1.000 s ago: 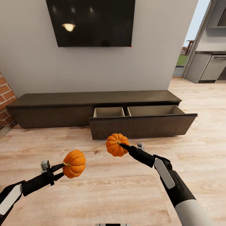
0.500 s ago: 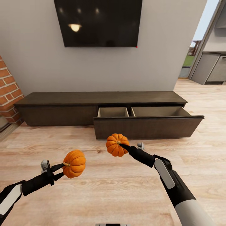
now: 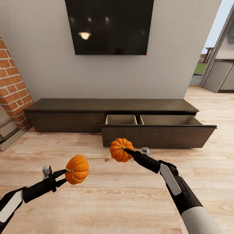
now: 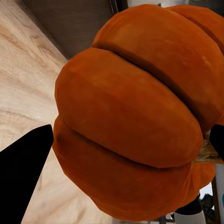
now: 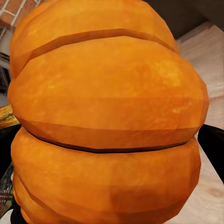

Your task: Place each of the two pumpkins and all three candles from the living room inside a cabinet in the living room (use any cabinet), then make sure every cabinet is closed, and position the cauldron so it is next to a table in the living room.

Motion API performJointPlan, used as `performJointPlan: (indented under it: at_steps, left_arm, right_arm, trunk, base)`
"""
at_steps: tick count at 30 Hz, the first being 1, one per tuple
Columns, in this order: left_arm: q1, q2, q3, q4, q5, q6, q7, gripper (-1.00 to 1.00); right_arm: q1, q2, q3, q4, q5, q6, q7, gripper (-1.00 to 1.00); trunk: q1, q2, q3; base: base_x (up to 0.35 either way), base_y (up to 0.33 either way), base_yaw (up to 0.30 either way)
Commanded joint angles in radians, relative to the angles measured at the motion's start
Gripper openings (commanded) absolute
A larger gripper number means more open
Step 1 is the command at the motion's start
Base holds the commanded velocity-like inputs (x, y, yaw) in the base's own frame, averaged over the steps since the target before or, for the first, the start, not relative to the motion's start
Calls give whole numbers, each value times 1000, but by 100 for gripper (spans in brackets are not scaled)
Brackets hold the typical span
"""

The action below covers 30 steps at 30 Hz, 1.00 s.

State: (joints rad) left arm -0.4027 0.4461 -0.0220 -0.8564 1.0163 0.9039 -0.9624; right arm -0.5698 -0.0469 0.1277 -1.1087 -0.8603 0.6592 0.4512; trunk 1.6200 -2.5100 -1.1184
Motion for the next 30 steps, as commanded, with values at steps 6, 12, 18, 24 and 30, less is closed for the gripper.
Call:
performJointPlan:
  at_steps: [6,12,18,24,30]
  left_arm:
    - [-1,1,-5,0,2,3,1,-100]
    - [-1,0,-3,-1,3,3,1,-100]
    - [-1,0,-5,0,3,3,1,-100]
    - [-1,0,-2,0,4,3,0,-100]
    - [-1,0,-4,0,4,3,1,-100]
  right_arm:
    - [0,-1,1,0,-3,4,0,-100]
    - [0,-1,0,0,-3,4,0,-100]
    - [0,-1,1,0,-3,4,0,-100]
    - [0,0,1,1,-3,4,0,-100]
    - [-1,0,1,1,-3,4,1,-100]
  trunk:
    - [-3,1,13]
    - [-6,2,26]
    - [-8,4,40]
    - [-9,4,34]
    - [-11,5,40]
  base:
    - [0,0,105]
    - [0,0,105]
    - [0,0,105]
    - [0,0,105]
    - [0,0,105]
